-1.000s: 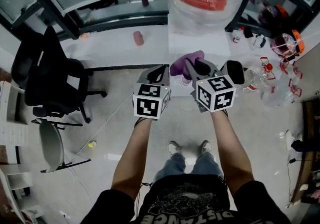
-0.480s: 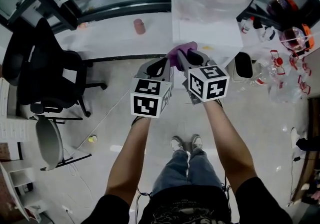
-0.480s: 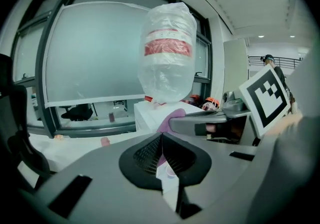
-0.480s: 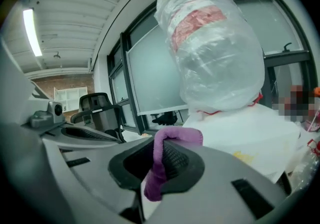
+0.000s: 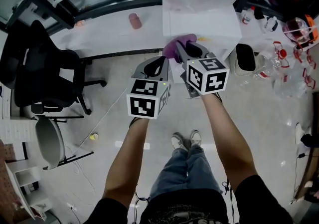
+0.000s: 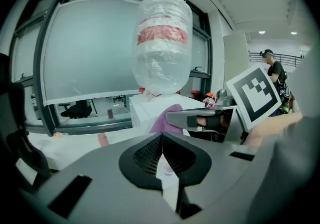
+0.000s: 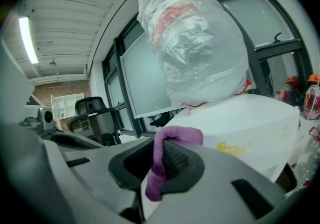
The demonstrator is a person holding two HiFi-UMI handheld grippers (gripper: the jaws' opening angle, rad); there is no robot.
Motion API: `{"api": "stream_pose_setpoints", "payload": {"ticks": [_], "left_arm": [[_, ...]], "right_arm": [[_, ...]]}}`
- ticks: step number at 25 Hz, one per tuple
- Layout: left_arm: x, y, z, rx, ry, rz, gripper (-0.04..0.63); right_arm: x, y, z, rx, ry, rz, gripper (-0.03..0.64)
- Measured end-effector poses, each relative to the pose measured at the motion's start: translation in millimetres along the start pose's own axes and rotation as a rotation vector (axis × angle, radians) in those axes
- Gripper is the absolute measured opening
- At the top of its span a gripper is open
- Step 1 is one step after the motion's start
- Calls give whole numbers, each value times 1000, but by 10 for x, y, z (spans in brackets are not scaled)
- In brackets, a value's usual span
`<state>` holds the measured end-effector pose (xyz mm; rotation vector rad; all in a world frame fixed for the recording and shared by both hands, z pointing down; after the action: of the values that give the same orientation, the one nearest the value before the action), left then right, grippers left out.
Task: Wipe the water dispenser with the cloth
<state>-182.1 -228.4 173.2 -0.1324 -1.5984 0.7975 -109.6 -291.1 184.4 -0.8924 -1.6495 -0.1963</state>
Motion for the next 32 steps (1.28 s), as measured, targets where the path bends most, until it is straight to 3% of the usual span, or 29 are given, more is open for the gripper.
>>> {"api": "stream_pose_setpoints", "payload": {"ticks": [26,32], "left_arm": [[-409,-800,-1138,21,-50,33,26],[-431,-891,-1258,31,-62,25,26]], "right_arm": [[-31,1056,-1509,99,-16,-31,32],[-41,1225,-1711,113,53,-21,32]]}}
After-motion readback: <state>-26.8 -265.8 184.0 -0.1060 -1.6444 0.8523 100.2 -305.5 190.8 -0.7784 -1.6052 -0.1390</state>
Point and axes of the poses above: the fingertips, and each gripper's own axes: y backward along the fingers, z to its left, x out of its underside, the point moved 3 cm from there along y, backward along the fingers, and after that the axes turned 5 degrees about z, right-handed, at the moved point
